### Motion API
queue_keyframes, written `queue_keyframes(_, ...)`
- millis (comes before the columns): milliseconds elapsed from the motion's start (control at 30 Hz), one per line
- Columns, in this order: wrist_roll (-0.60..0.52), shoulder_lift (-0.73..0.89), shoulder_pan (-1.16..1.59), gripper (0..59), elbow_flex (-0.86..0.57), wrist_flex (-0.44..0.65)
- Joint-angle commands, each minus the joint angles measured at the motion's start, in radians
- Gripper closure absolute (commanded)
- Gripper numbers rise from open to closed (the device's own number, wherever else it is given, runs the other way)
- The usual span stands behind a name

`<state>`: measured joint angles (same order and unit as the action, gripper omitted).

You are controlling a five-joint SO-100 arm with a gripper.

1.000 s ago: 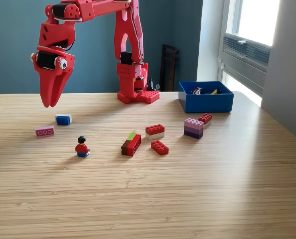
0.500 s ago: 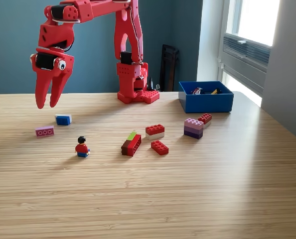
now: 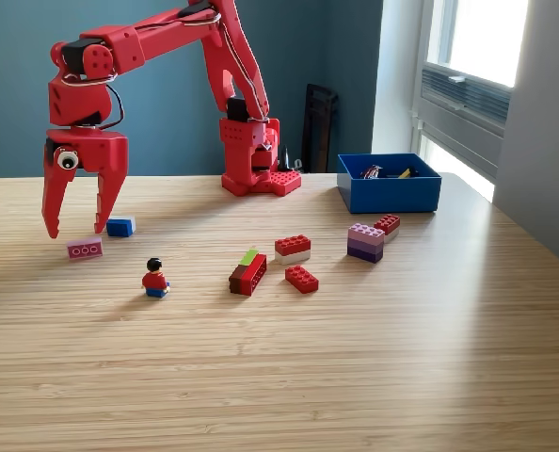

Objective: Grasp a lego block and put it in the bin.

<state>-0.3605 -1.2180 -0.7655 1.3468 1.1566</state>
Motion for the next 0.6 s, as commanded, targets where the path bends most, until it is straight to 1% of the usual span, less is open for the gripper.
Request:
queue_keyframes(33,-0.032,0.009,-0.005,40.1,-0.083,0.017)
queue_keyframes(200,-0.034,0.032,0.003,40.9,-0.078,0.017)
queue_keyframes(267,-0.034,0.035,0.003,39.5,-0.078,0.017)
queue_keyframes(333,-0.034,0.035,0.003,36.6,-0.077,0.017)
queue_keyframes(433,-0.034,0.035,0.003,29.2,-0.074,0.017)
queue_keyframes(533,-0.034,0.035,0.003,25.3,-0.071,0.017)
queue_keyframes(600,-0.035,0.035,0.003,24.0,-0.067,0.017)
